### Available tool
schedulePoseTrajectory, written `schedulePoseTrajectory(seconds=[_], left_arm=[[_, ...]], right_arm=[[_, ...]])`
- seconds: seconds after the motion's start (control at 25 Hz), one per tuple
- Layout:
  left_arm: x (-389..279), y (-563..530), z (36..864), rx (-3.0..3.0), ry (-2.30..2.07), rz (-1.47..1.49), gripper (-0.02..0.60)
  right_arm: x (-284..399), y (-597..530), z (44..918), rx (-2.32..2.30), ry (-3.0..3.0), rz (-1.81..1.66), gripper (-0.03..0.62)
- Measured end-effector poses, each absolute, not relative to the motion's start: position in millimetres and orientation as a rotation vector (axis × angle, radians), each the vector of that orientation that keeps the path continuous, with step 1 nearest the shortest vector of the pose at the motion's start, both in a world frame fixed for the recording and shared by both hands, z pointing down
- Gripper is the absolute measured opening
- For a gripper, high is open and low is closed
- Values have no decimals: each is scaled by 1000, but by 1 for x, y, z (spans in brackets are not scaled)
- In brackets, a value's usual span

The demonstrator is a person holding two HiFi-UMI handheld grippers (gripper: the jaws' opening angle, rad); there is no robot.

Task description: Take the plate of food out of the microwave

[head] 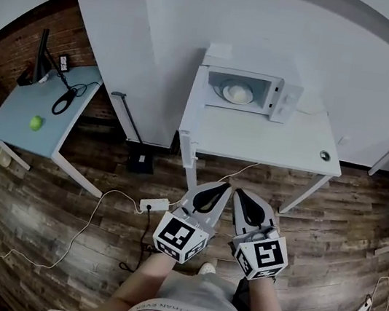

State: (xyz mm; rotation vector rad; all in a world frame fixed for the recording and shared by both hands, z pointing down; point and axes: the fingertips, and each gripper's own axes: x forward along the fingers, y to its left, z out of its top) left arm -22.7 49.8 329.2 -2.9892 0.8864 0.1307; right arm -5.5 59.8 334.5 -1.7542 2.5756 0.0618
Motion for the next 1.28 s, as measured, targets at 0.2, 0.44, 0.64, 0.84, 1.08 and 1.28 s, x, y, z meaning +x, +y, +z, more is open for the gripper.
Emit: schedulePoseTrajectory(seconds=[0.2, 0.44, 0.64, 0.84, 1.08, 1.28], left_arm=[[-15, 43, 333, -2985, 908, 128, 6], [-7, 39, 335, -2989, 917, 147, 6], [-4, 31, 343, -2983, 946, 111, 6], [-2, 13, 349, -2962, 996, 87, 6], [15, -11, 352, -2913, 969, 54, 6], [31, -40, 355, -2921, 942, 39, 6]], right_arm=[[4, 52, 333, -1737, 2581, 72, 11], [8, 51, 335, -1724, 2606, 89, 12], [22, 46, 338, -1759, 2535, 25, 12], [33, 34, 341, -1747, 2528, 6, 14], [32, 12, 335, -1655, 2585, 50, 14], [41, -19, 337, -1748, 2673, 184, 14]])
